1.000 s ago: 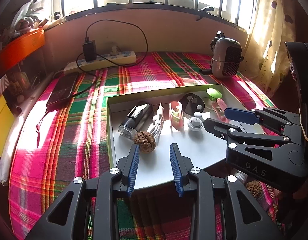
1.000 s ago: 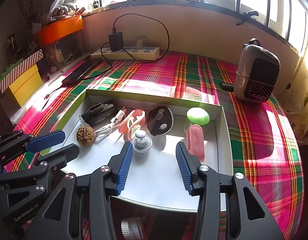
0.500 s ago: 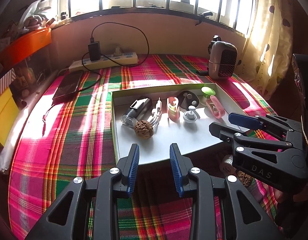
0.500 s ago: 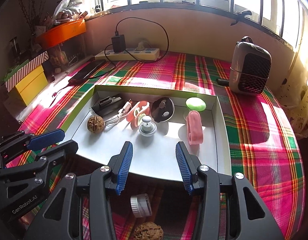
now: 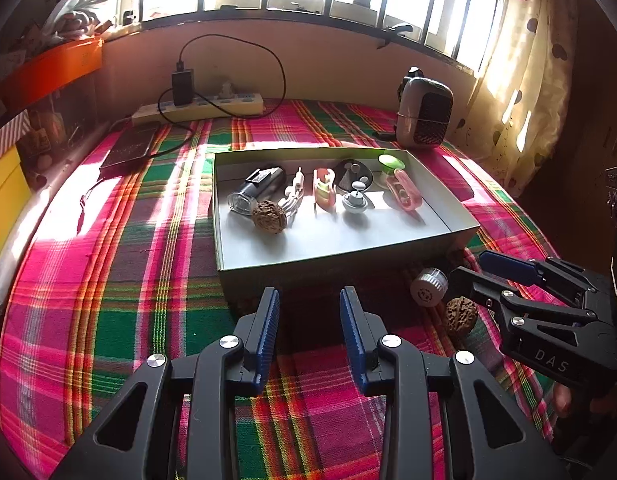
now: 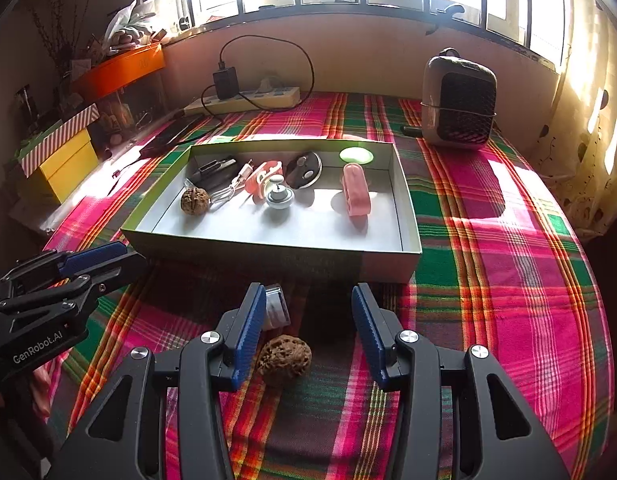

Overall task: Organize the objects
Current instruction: 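Withdraw both open tools toward the remaining walnut and white grilled cylinder, then grasp the walnut with the right tool while the left tool grasps the white cylinder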

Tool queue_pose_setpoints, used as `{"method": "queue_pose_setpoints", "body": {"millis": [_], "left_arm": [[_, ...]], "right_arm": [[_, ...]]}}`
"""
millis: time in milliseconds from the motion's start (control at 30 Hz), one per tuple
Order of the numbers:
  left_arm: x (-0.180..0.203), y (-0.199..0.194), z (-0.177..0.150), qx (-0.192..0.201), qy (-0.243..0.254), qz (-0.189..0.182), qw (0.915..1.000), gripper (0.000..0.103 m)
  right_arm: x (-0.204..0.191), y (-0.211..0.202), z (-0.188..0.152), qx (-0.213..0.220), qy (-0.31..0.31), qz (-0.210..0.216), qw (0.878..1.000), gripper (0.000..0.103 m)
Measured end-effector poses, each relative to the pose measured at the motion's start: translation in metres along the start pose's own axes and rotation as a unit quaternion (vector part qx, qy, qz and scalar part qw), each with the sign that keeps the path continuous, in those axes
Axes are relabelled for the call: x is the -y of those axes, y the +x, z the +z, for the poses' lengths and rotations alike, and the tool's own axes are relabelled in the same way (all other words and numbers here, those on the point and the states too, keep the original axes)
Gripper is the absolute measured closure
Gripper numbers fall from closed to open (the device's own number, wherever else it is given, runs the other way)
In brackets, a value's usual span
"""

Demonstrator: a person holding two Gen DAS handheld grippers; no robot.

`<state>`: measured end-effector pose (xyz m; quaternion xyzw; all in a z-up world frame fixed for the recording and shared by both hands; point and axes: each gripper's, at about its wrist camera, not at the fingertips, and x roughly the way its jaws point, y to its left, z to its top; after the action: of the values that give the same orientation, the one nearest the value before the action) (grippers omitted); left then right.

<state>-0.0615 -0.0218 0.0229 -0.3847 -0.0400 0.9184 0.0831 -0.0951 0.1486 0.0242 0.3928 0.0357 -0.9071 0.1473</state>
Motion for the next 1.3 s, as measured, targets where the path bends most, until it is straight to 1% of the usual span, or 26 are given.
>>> {"method": "queue_pose_setpoints", "body": {"millis": [333,600,800,1067,1133,1267,1300], "left_arm": [[0.004,-0.002,-0.011,-0.010,0.004,-0.009,0.9999,0.073],[0.007,-0.002,-0.015,-0.015,0.006,-0.017,0.9997,0.073],[0.010,0.002,-0.015,-0.022,0.007,-0.022,0.9995,0.073],[0.021,0.011,-0.012,-0.033,0.011,-0.034,0.9988,0.073],[0.025,0.012,-0.012,-0.035,0.016,-0.035,0.9987,0.073],[0.034,0.016,-0.009,-0.036,0.026,-0.044,0.9980,0.073],[0.036,0.017,-0.008,-0.037,0.029,-0.047,0.9978,0.073]], "right_arm": [[-0.012,0.002,-0.022,-0.019,-0.009,0.008,1.000,0.057],[-0.013,0.014,-0.026,-0.042,-0.009,-0.014,0.999,0.057],[-0.005,0.012,-0.028,-0.041,0.007,-0.010,0.999,0.057],[0.003,0.010,-0.028,-0.038,0.014,0.002,0.999,0.057],[0.005,0.009,-0.029,-0.038,0.013,0.001,0.999,0.065],[0.011,0.007,-0.030,-0.038,0.010,0.005,0.999,0.068],[0.013,0.006,-0.030,-0.038,0.012,0.006,0.999,0.072]]}}
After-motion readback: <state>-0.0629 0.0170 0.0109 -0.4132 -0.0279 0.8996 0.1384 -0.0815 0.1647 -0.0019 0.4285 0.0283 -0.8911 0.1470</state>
